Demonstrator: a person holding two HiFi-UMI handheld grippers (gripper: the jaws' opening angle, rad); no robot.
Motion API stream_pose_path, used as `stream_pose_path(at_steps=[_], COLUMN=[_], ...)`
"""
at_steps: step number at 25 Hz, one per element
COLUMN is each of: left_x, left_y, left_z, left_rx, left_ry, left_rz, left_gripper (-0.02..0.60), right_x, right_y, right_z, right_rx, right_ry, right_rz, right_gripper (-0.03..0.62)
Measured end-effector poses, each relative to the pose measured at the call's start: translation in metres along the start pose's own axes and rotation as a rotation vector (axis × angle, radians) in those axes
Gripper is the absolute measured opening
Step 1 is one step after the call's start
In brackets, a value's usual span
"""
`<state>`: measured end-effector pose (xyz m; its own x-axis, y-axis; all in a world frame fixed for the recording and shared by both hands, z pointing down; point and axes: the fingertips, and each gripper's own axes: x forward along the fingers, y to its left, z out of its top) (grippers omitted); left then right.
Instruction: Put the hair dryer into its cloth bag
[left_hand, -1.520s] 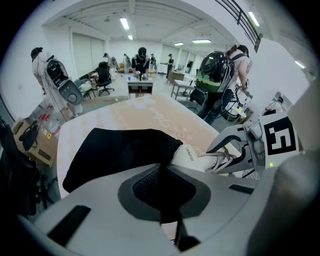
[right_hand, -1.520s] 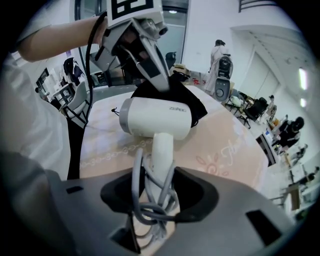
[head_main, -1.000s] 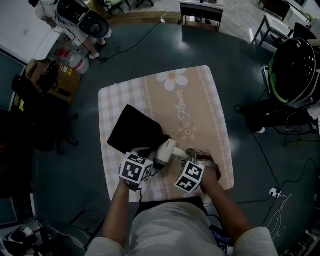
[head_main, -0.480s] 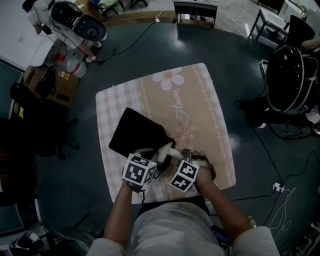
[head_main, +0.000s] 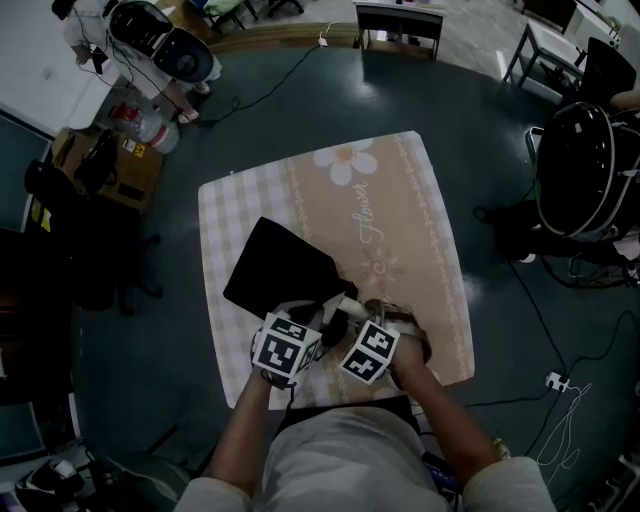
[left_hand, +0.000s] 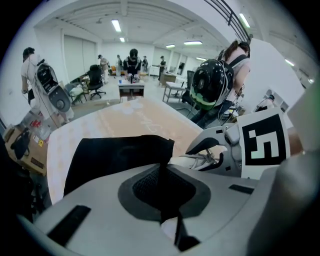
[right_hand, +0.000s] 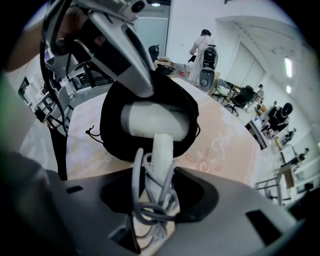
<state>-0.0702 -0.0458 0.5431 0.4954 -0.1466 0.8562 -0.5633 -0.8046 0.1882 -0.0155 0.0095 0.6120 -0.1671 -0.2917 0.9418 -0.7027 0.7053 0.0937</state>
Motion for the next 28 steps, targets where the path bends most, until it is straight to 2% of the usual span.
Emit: stream_pose_path(at_steps=[6, 13, 24, 28], left_x=[-0.003, -0.006, -0.014, -0.015], left_y=[-0.003, -0.009, -0.006, -0.005], left_z=[0.001, 0.002, 0.003, 0.002], left_rx=[0.013, 0.063, 0.019, 0.013], left_ry=[-0.071, -0.12, -0.174, -0.163], left_rz=[0.025, 0.079, 0.092, 0.092], left_gripper=[0.014, 0.013, 0.013, 0.012], right_x=[0.004, 0.006, 0.008, 0.008], right_y=[0.001, 0.006, 0.01, 0.01], right_z=[0.01, 0.019, 0.028, 0.031], right_rx=[0.031, 0.061, 0.039, 0.036], right_ry=[-0.042, -0.085, -0.09, -0.09], right_rz=[0.001, 0.022, 0.04, 0.042], right_gripper=[0.192, 0.192, 0.19, 0.19])
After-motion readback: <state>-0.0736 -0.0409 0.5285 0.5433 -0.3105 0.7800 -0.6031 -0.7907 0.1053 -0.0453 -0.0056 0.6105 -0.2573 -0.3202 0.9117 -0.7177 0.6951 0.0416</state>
